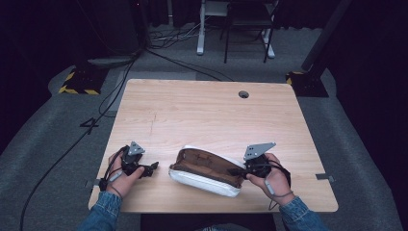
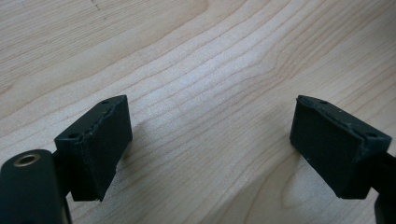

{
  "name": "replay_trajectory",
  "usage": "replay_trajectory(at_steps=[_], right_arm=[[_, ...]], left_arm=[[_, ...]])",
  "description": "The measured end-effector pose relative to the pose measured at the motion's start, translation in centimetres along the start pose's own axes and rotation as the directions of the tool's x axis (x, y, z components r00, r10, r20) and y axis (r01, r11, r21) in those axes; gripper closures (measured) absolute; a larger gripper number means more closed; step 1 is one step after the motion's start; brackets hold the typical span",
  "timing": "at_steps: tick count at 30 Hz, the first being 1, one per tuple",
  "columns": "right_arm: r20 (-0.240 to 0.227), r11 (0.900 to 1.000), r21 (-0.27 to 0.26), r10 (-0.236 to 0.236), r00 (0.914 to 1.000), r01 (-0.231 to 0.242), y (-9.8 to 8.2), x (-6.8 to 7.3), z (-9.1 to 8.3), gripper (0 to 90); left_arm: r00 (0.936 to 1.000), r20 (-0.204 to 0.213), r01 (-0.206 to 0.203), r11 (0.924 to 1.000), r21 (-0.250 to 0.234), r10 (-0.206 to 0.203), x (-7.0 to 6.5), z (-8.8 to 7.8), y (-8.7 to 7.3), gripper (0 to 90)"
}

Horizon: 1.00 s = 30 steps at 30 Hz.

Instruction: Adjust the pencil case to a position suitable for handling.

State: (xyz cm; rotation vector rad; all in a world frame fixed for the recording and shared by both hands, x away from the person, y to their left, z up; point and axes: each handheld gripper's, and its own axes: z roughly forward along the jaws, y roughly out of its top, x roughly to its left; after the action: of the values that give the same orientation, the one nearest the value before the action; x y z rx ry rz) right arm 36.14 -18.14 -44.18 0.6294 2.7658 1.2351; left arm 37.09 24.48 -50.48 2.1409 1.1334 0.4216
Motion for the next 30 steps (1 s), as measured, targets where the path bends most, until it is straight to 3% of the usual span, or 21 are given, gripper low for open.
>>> replay_trajectory(at_steps=[15,25,27,30], right_arm=[[-0.043,0.998,0.054,-0.024,0.9988,0.027,-1.5,0.8,1.5,87.4],[-0.048,0.999,0.048,-0.018,0.9987,0.021,-1.9,0.8,1.7,86.5],[-0.050,0.999,0.041,-0.014,0.9986,0.016,-2.0,0.8,1.8,83.5],[-0.056,0.999,0.037,0.013,0.9984,-0.011,-2.2,0.6,2.0,66.2]], left_arm=[[1.0000,0.000,-0.001,1.0000,0.000,0.001,0.0,0.0,0.0,12.9],[1.0000,-0.001,0.000,1.0000,-0.002,0.000,0.0,0.1,0.0,12.8],[1.0000,-0.001,0.001,1.0000,-0.001,-0.001,0.0,0.1,0.0,12.7],[1.0000,-0.001,0.002,1.0000,-0.001,-0.002,0.0,0.1,0.0,12.7]])
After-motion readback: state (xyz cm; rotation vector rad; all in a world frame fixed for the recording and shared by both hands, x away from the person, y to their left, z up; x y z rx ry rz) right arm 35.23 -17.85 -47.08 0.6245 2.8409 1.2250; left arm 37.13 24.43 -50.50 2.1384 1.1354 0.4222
